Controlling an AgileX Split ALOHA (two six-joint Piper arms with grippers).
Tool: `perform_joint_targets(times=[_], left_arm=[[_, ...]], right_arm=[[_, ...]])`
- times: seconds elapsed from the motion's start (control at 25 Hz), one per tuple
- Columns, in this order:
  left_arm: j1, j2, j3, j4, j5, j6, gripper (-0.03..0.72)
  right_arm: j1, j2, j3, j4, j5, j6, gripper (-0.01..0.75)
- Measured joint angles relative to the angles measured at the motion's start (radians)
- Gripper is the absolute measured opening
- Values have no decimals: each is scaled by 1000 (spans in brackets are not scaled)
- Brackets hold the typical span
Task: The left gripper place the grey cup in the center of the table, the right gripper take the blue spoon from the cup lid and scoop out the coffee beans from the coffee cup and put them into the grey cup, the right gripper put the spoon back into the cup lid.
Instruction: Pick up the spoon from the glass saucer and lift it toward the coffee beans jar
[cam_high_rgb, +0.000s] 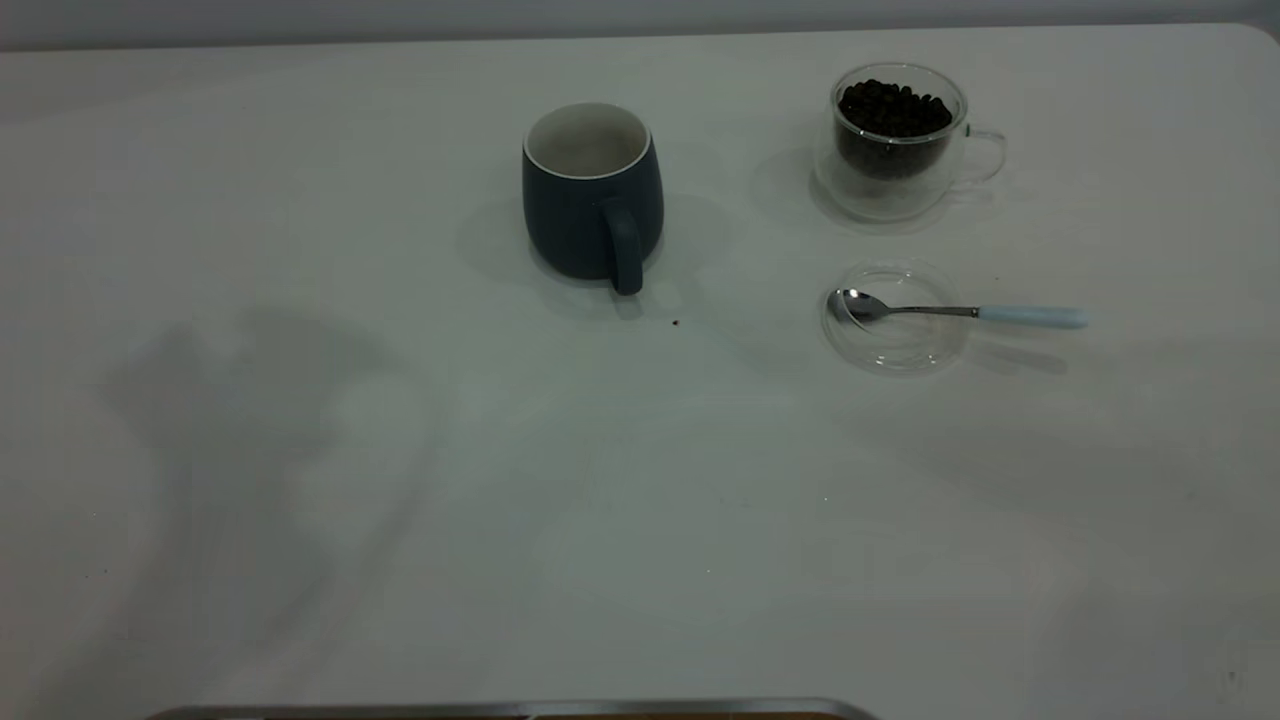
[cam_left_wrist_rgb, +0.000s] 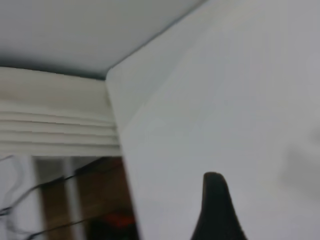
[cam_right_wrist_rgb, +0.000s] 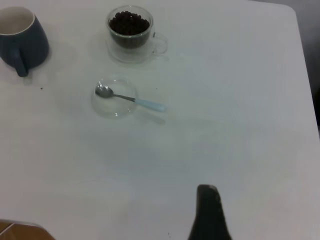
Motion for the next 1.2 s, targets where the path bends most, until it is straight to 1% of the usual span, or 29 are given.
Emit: perform_joint_targets(times=[0.2,0.32,0.48,0.76,0.92,1.04,1.2], left_arm=[[0,-237,8,-170,1,11,588],[-1,-380,62,-269,1,44,588],[-1,-563,223,-383,1,74,588],[-1,-794,618,-537,1,133,588],[-1,-902,824,-606,-30,185,588],[-1,-972,930,-650,-82,239,588],[-1,-1055,986,-674,-82,252,588]], right_arm=[[0,0,0,0,0,0,588],[0,0,0,0,0,0,588],[0,0,0,0,0,0,588],[0,0,0,0,0,0,588],[0,0,0,0,0,0,588],[0,0,0,0,0,0,588],[0,0,0,0,0,0,588]])
